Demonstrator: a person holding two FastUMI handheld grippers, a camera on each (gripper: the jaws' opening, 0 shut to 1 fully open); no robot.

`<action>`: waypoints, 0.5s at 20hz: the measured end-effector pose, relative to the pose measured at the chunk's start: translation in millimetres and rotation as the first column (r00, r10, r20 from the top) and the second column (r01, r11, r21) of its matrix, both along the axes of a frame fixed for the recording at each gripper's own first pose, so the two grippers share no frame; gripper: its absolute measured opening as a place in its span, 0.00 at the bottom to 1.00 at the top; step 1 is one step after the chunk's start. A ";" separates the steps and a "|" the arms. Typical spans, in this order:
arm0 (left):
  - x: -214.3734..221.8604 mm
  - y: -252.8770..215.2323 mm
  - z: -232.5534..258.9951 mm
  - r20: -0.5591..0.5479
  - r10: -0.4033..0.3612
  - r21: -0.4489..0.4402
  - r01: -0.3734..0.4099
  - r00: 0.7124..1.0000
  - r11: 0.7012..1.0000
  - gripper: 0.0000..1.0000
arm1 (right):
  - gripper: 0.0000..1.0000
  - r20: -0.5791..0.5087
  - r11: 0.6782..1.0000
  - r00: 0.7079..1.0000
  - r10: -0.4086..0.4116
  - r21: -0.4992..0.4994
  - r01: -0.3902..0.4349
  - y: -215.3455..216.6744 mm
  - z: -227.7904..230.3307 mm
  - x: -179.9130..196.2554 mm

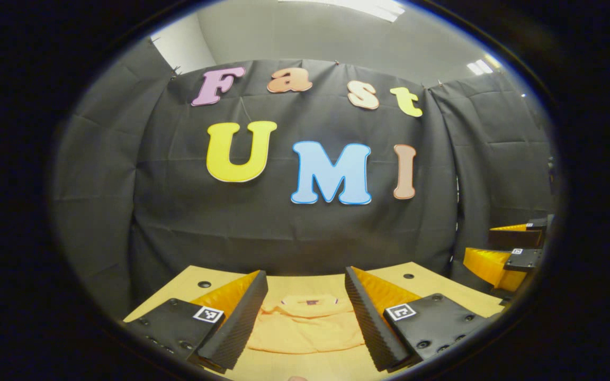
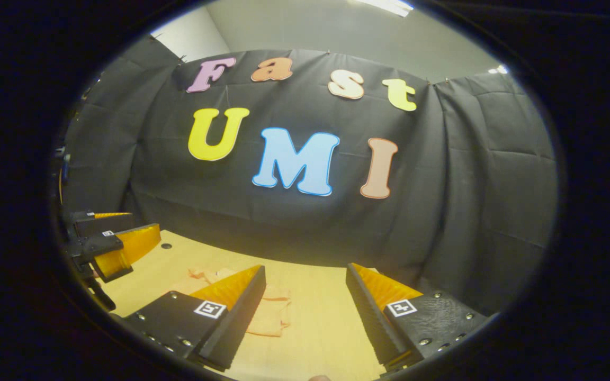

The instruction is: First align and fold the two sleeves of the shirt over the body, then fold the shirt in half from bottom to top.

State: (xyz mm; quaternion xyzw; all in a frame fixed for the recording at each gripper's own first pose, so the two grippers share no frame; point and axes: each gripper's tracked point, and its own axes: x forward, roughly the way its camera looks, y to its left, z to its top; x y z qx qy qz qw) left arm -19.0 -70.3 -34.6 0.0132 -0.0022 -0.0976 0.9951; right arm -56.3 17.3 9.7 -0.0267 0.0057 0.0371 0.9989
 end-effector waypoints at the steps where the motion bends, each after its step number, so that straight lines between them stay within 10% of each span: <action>1: 0.5 -0.3 0.3 0.004 0.000 0.005 0.000 1.000 1.000 0.94 | 0.94 0.009 1.000 1.000 -0.005 0.001 0.005 -3.6 2.4 -1.2; 10: -4.2 -53.0 -14.6 0.001 0.049 0.008 -0.049 0.999 0.999 0.95 | 0.94 0.048 0.998 0.997 0.056 0.027 -0.057 -50.6 -4.8 7.4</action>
